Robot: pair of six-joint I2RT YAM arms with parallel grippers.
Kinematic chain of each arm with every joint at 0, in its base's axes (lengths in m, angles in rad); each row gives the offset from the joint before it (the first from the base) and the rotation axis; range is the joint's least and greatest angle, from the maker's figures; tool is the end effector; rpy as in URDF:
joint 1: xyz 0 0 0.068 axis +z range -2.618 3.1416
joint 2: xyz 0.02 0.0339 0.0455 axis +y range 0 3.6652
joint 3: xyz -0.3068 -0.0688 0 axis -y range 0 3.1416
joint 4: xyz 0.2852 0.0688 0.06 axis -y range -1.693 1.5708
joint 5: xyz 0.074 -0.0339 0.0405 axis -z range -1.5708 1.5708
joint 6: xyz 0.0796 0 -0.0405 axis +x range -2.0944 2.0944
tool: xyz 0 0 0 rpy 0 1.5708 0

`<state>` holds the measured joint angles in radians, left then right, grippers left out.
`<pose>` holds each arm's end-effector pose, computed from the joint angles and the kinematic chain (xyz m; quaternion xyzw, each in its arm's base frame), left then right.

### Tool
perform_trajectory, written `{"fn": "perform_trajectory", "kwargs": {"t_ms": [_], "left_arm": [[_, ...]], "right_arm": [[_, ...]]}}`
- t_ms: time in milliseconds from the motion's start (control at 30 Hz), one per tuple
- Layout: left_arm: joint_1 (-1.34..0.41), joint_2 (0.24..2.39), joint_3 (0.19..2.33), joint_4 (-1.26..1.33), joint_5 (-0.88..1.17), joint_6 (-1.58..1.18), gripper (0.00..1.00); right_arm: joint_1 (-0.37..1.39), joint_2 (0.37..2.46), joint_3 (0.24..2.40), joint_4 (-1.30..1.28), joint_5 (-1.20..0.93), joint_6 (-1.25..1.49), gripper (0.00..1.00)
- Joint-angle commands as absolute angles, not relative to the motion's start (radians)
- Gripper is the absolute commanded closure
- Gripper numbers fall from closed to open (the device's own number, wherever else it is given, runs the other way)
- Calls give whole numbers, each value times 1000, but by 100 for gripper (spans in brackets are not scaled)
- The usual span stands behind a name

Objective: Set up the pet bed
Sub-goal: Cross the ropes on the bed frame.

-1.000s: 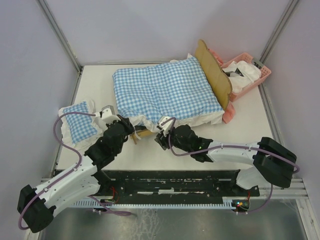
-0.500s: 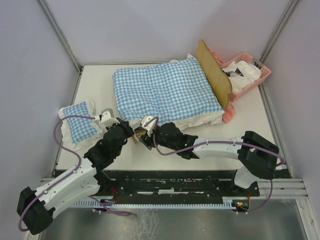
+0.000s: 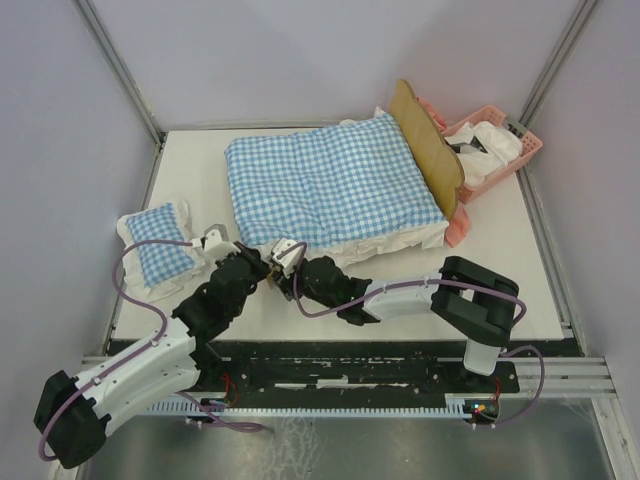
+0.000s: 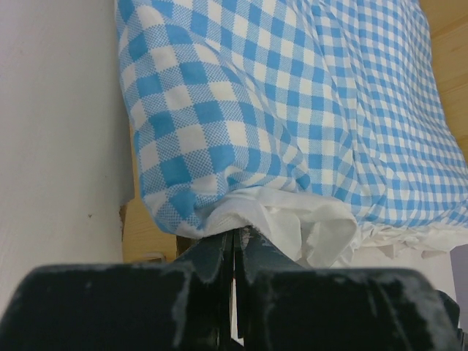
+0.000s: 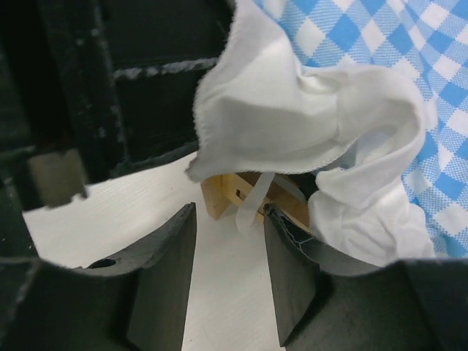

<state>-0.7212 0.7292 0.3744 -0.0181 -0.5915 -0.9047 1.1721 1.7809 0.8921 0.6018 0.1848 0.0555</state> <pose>0.1870 -0.1053 0.2241 -0.2360 0.7717 -0.2262 0.5455 0.1906 0.4149 0.1869 -0.3756 0.7057 0.2830 0.5299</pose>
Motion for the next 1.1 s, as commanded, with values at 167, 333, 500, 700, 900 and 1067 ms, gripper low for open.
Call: {"fn": "perform_trajectory", "kwargs": {"t_ms": [167, 333, 500, 700, 900, 1067], "left_arm": [[-718, 697, 362, 37, -613, -959, 97], [-718, 677, 384, -5, -638, -935, 90], [-718, 670, 411, -89, -653, -926, 71], [-719, 664, 453, -214, -656, -875, 59], [-718, 649, 484, -305, -698, -814, 58], [-717, 653, 496, -279, -740, -708, 58]], "right_arm": [[1168, 1821, 944, 736, 387, 36, 97], [1131, 1784, 944, 697, 411, 22, 98], [1092, 1761, 949, 669, 391, 18, 98], [1046, 1725, 934, 653, 396, 19, 98], [992, 1695, 933, 636, 385, 27, 98], [964, 1690, 946, 620, 369, 28, 98]]}}
